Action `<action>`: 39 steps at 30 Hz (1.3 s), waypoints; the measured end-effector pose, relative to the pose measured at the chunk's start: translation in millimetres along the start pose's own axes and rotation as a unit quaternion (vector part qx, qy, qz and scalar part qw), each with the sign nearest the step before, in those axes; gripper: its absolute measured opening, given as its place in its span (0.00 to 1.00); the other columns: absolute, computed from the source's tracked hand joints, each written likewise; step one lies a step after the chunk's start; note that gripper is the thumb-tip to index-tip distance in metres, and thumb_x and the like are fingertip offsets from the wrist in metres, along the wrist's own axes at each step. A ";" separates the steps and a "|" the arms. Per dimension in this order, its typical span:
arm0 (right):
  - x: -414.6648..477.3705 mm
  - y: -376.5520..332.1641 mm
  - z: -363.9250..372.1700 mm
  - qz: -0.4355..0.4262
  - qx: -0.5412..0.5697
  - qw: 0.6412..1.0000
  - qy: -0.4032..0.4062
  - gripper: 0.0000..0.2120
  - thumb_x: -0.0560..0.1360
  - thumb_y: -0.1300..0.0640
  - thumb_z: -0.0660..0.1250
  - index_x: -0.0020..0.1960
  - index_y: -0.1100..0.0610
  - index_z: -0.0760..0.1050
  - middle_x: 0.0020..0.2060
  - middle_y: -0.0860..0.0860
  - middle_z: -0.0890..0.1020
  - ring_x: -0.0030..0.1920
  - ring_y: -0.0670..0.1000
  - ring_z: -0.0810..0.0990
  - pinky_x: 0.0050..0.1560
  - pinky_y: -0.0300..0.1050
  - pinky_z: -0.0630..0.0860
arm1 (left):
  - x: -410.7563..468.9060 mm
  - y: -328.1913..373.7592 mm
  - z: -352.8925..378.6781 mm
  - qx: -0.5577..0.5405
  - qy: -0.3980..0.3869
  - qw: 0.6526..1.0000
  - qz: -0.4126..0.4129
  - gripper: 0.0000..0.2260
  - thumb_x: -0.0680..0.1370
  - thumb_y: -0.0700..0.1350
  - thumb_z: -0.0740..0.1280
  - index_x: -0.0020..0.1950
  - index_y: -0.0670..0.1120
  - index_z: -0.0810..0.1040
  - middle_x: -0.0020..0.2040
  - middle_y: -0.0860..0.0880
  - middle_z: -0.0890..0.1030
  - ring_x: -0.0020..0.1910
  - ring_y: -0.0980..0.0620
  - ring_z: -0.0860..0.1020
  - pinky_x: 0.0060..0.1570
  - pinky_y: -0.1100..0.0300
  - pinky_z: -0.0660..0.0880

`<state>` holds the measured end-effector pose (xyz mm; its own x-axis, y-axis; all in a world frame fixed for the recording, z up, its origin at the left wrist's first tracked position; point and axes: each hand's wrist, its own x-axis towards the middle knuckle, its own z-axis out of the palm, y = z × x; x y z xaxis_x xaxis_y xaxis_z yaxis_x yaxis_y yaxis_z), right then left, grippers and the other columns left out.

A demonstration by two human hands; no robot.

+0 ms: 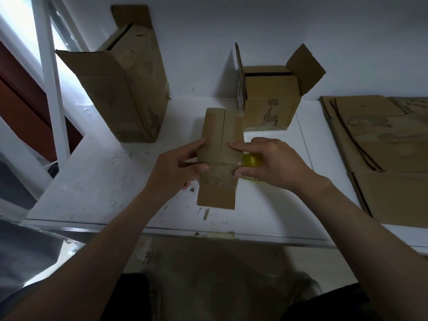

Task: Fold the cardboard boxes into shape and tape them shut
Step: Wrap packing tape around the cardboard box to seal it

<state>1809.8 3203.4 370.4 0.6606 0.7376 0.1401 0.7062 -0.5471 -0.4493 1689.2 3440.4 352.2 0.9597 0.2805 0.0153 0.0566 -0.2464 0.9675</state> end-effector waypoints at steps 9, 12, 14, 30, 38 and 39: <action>0.3 -1.7 2.7 0.010 -0.009 1.000 0.010 0.32 0.71 0.36 0.72 0.73 0.38 0.70 0.56 0.44 0.80 0.53 0.49 0.77 0.53 0.51 0.78 | -27.9 0.6 25.0 0.138 0.176 0.974 0.037 0.05 0.77 0.45 0.74 0.46 0.44 0.83 0.35 0.54 0.83 0.34 0.58 0.82 0.34 0.70 0.76; -2.4 -3.3 4.1 0.007 -0.034 0.999 0.018 0.31 0.72 0.36 0.72 0.74 0.39 0.70 0.55 0.44 0.81 0.53 0.49 0.78 0.52 0.50 0.78 | -34.1 5.5 36.4 0.164 0.202 0.965 0.034 0.05 0.78 0.44 0.72 0.49 0.44 0.83 0.39 0.54 0.83 0.37 0.60 0.82 0.39 0.70 0.77; -4.5 -5.7 4.9 0.003 -0.058 0.998 0.037 0.30 0.73 0.37 0.71 0.73 0.40 0.71 0.54 0.44 0.81 0.52 0.49 0.79 0.49 0.48 0.78 | -37.8 5.5 42.5 0.193 0.197 0.960 0.042 0.07 0.80 0.45 0.71 0.55 0.45 0.82 0.45 0.53 0.85 0.43 0.59 0.83 0.44 0.66 0.79; -8.7 -12.7 13.1 -0.022 0.064 0.998 -0.013 0.42 0.71 0.43 0.77 0.78 0.41 0.59 0.68 0.44 0.75 0.61 0.42 0.74 0.55 0.31 0.70 | -6.9 7.8 51.9 0.326 0.136 0.929 0.111 0.22 0.80 0.55 0.63 0.67 0.42 0.66 0.80 0.40 0.56 0.78 0.38 0.62 0.73 0.46 0.68; -18.3 -14.2 20.6 0.064 0.178 0.980 0.067 0.27 0.68 0.41 0.79 0.63 0.47 0.77 0.49 0.42 0.81 0.48 0.39 0.79 0.42 0.28 0.73 | 13.9 -2.6 47.3 0.360 0.089 0.925 0.082 0.34 0.78 0.67 0.53 0.80 0.53 0.61 0.83 0.47 0.48 0.81 0.37 0.46 0.76 0.37 0.59; -19.3 -16.1 20.2 0.062 0.173 0.980 0.077 0.26 0.68 0.42 0.79 0.63 0.48 0.78 0.48 0.42 0.82 0.47 0.37 0.79 0.43 0.27 0.73 | 14.1 -2.9 47.5 0.360 0.088 0.925 0.082 0.35 0.77 0.68 0.52 0.80 0.53 0.60 0.83 0.46 0.48 0.81 0.37 0.46 0.76 0.37 0.60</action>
<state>1780.5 3206.0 357.1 0.7852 0.5907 0.1859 0.5073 -0.4414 -0.7401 1715.6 3401.1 337.6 0.9153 0.3166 0.2489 0.1446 -0.8352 0.5306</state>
